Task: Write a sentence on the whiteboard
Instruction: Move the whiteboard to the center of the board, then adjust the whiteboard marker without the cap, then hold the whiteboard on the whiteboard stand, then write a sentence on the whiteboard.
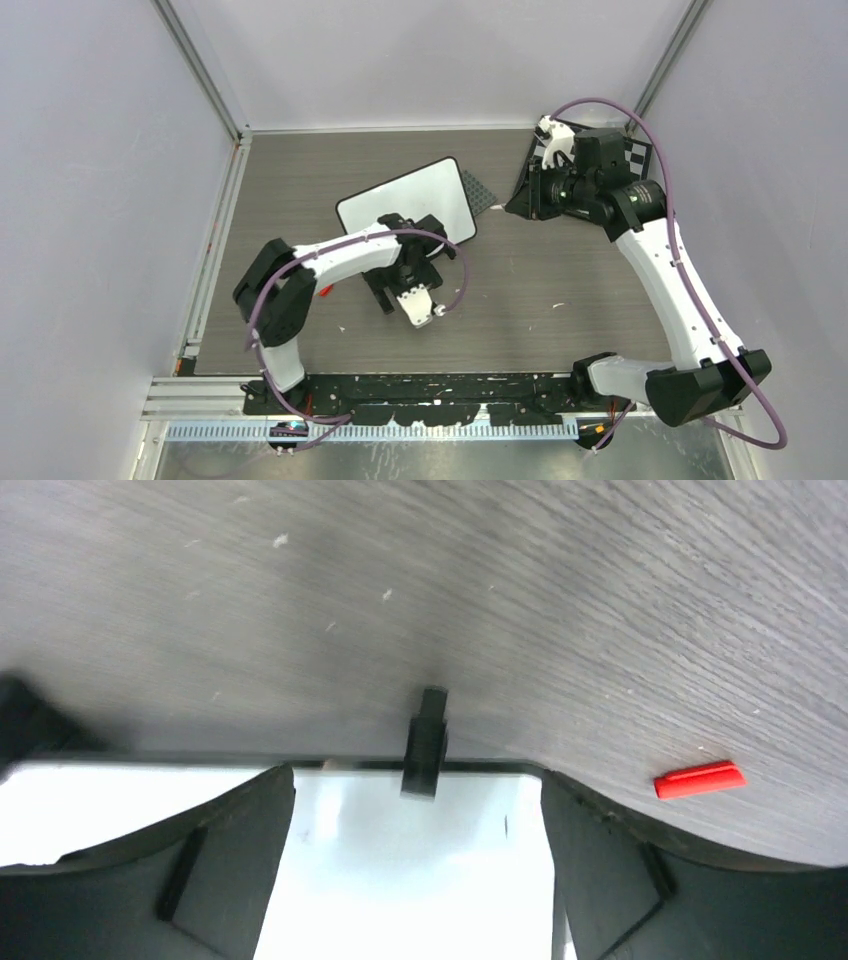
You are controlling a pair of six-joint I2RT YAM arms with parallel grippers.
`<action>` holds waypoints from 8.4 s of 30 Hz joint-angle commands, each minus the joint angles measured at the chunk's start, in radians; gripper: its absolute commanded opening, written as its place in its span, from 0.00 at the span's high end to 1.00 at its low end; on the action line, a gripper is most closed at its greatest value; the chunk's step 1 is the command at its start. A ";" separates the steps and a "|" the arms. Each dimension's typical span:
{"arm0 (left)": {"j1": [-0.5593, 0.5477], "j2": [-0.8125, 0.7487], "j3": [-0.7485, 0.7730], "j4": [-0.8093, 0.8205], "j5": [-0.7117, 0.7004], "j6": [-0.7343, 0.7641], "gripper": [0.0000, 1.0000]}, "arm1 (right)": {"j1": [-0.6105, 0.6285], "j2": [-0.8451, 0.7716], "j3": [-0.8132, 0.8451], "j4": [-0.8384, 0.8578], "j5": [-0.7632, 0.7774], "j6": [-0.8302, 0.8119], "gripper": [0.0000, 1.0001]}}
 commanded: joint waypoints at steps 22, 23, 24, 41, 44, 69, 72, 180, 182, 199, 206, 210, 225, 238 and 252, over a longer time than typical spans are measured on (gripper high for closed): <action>0.210 -0.385 0.327 0.271 0.640 -1.297 0.03 | 0.127 0.246 0.083 0.366 -0.354 0.379 1.00; 0.209 -0.378 0.330 0.280 0.643 -1.295 0.06 | 0.135 0.245 0.082 0.367 -0.359 0.383 1.00; 0.205 -0.367 0.333 0.282 0.651 -1.287 0.08 | 0.146 0.244 0.081 0.367 -0.361 0.387 1.00; 0.140 -0.305 0.376 0.153 0.652 -1.020 1.00 | 0.190 0.229 0.070 0.284 -0.426 0.351 0.96; 0.138 -0.304 0.372 0.115 0.653 -0.974 1.00 | 0.190 0.228 0.077 0.252 -0.420 0.335 0.81; 0.145 -0.299 0.346 0.179 0.567 -1.040 1.00 | 0.199 0.218 0.080 0.214 -0.426 0.314 0.63; 0.145 -0.295 0.348 0.183 0.573 -1.050 1.00 | 0.200 0.219 0.077 0.212 -0.425 0.312 0.67; 0.759 0.181 0.529 -0.093 1.174 -1.456 0.97 | 0.479 0.438 0.263 0.213 -0.083 -0.085 1.00; 0.751 0.184 0.514 -0.119 1.177 -1.415 1.00 | 0.479 0.430 0.259 0.204 -0.084 -0.091 1.00; 0.654 0.209 0.575 -0.368 1.175 -1.166 1.00 | 0.479 0.403 0.240 0.193 -0.115 -0.079 1.00; 0.685 0.129 0.543 -0.361 1.179 -1.188 1.00 | 0.479 0.390 0.220 0.186 -0.115 -0.082 1.00; 0.687 0.112 0.506 -0.361 1.169 -1.175 1.00 | 0.480 0.388 0.218 0.190 -0.111 -0.079 1.00; 0.788 -0.080 0.294 -0.164 1.131 -1.336 0.49 | 0.518 0.413 0.186 0.292 0.023 -0.005 1.00; 0.798 -0.112 0.189 0.024 1.120 -1.512 0.74 | 0.649 0.425 0.207 0.303 0.292 -0.061 1.00; 0.798 -0.151 0.127 0.058 1.101 -1.532 0.95 | 0.718 0.472 0.215 0.366 0.426 -0.153 1.00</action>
